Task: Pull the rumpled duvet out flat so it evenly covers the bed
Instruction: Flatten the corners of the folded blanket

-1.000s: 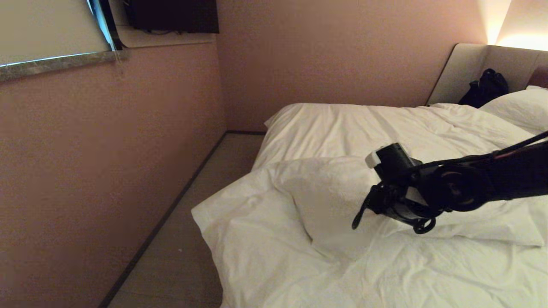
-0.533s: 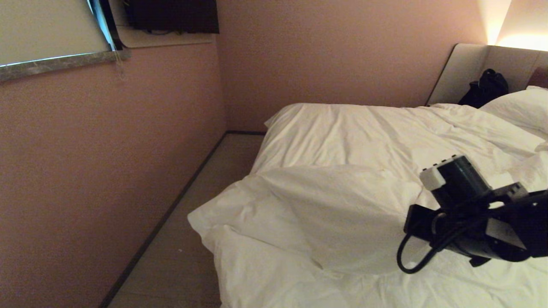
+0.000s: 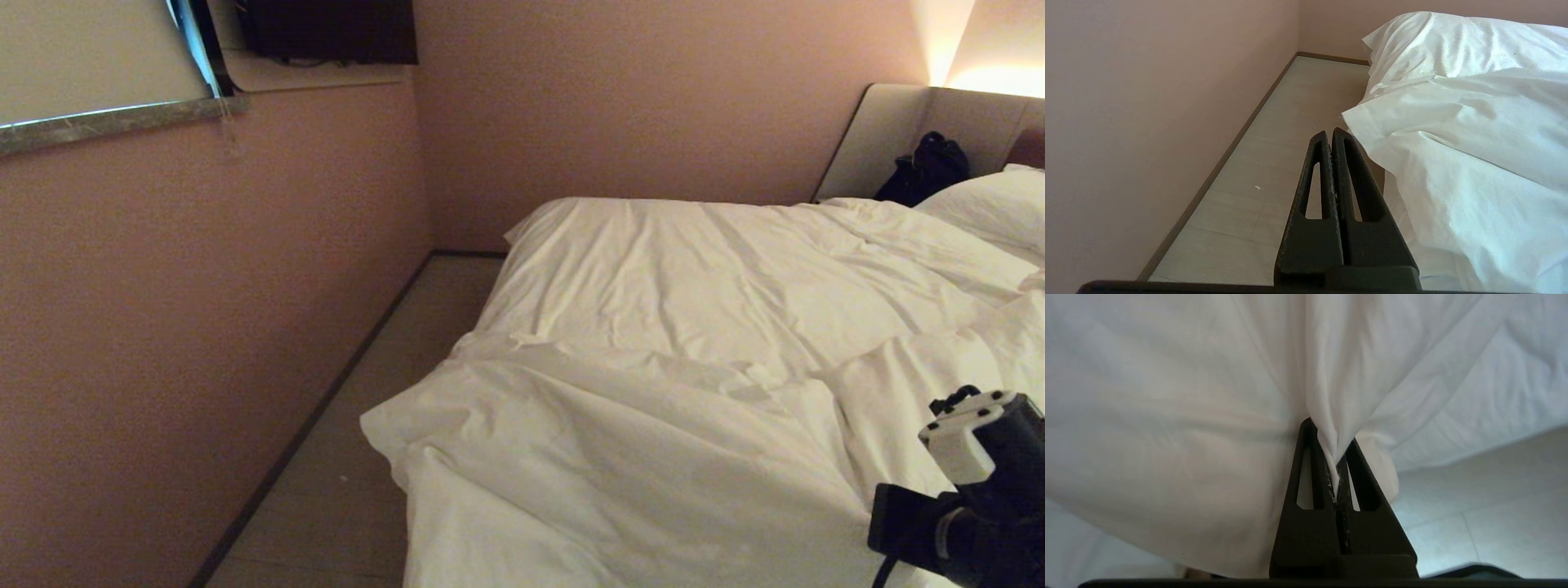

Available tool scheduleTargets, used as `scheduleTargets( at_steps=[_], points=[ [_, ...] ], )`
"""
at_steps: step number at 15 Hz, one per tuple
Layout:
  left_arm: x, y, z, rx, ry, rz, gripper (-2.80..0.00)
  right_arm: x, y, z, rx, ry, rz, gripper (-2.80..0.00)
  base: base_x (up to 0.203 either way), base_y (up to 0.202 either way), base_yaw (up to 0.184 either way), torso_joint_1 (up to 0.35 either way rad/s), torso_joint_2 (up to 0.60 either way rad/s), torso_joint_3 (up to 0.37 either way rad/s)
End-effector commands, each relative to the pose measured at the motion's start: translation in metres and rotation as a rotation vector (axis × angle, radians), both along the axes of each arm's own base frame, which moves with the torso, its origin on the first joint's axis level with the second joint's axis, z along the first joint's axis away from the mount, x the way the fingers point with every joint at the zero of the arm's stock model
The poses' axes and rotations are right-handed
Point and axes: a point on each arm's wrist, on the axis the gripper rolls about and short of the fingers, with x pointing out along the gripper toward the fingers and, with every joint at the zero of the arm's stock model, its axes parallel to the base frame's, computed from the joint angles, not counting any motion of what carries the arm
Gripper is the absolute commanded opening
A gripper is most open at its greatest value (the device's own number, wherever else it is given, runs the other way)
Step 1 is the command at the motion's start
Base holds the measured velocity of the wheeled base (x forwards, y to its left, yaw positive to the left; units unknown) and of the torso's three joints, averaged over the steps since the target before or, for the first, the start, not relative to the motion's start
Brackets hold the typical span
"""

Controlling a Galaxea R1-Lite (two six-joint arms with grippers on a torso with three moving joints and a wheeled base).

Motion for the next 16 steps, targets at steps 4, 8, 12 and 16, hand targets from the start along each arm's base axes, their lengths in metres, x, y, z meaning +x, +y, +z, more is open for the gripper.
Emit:
scheduleTargets(
  at_steps=[4, 8, 12, 16],
  points=[
    [0.000, 0.000, 0.000, -0.001, 0.000, 0.001, -2.80, -0.014, -0.006, -0.004, 0.067, 0.034, 0.046, -2.80, 0.000, 0.000, 0.000, 0.000, 0.00, 0.000],
    [0.000, 0.000, 0.000, -0.001, 0.000, 0.001, -2.80, -0.020, -0.008, -0.010, 0.094, 0.075, 0.077, -2.80, 0.000, 0.000, 0.000, 0.000, 0.00, 0.000],
    [0.000, 0.000, 0.000, -0.001, 0.000, 0.001, -2.80, -0.021, -0.008, -0.012, 0.114, 0.099, 0.104, -2.80, 0.000, 0.000, 0.000, 0.000, 0.00, 0.000],
    [0.000, 0.000, 0.000, -0.001, 0.000, 0.001, -2.80, -0.030, -0.010, -0.013, 0.141, 0.196, 0.144, 0.00, 0.000, 0.000, 0.000, 0.000, 0.00, 0.000]
  ],
)
